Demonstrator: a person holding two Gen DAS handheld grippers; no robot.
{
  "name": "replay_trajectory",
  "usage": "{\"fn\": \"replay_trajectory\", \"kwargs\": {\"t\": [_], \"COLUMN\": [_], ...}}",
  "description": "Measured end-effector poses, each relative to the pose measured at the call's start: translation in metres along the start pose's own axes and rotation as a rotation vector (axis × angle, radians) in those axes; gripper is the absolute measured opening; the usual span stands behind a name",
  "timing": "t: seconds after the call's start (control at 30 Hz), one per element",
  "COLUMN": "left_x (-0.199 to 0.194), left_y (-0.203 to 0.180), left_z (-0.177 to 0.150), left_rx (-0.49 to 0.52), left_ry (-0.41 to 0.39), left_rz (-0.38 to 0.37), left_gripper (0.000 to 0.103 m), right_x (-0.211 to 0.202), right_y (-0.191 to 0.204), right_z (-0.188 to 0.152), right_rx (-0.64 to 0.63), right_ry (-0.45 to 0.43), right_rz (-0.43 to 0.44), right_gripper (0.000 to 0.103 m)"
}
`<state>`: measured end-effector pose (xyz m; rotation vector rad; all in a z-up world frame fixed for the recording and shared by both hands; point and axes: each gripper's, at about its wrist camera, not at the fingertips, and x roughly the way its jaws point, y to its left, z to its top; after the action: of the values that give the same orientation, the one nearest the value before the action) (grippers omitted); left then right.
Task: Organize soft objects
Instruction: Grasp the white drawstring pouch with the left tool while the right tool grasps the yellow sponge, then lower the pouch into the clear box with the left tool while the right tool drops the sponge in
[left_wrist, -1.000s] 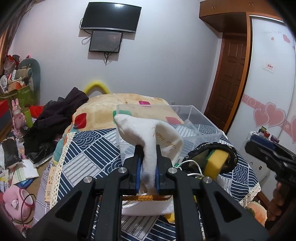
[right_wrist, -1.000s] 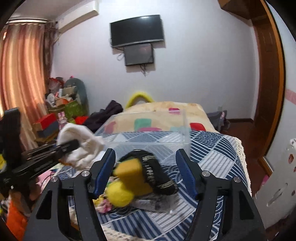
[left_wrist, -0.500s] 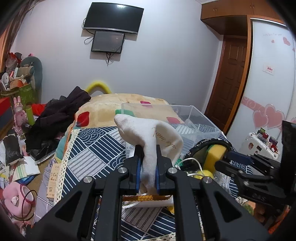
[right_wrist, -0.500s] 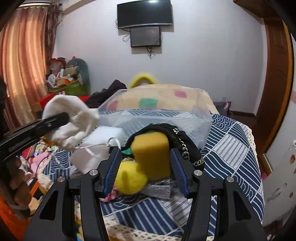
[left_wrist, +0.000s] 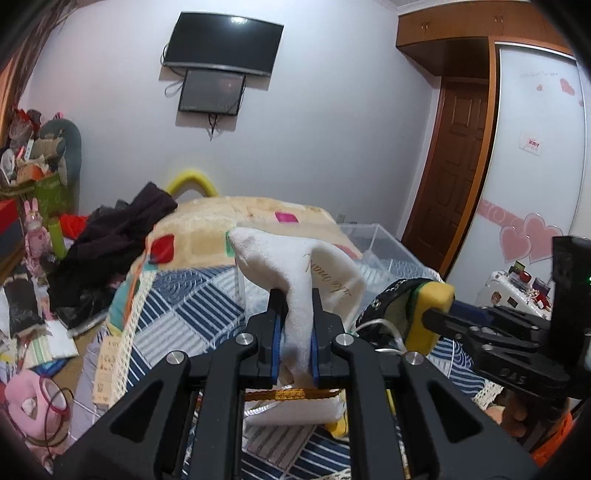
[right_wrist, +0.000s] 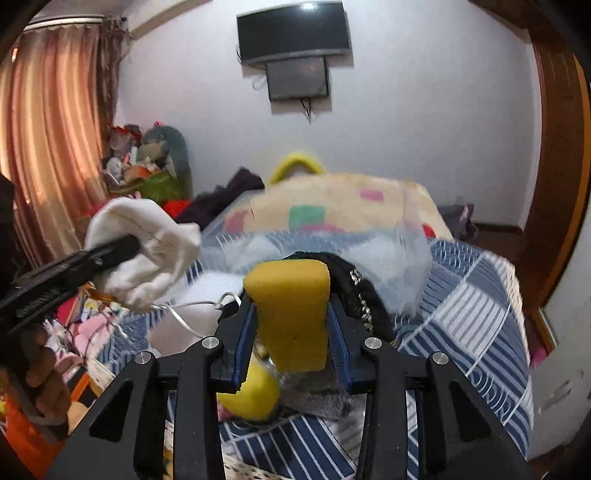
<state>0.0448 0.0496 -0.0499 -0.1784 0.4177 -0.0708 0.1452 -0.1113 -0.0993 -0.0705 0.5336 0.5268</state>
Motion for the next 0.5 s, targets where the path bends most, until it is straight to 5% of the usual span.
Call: {"fn": "replay_trajectory", "kwargs": {"t": [0.2, 0.5], "left_x": [0.0, 0.04], "left_y": [-0.009, -0.012], "left_z": [0.022, 0.053], "left_rx": [0.025, 0.032], "left_ry": [-0.046, -0.036], "left_rz": [-0.002, 0.004], "left_gripper": [0.011, 0.011], "right_x": [-0.023, -0.01], "right_y": [0.002, -0.013], "right_z": [0.029, 0.05], "right_rx": [-0.006, 0.012], "right_ry": [-0.116, -0.174], "right_rz": [0.031, -0.041], "right_gripper": [0.034, 0.034]}}
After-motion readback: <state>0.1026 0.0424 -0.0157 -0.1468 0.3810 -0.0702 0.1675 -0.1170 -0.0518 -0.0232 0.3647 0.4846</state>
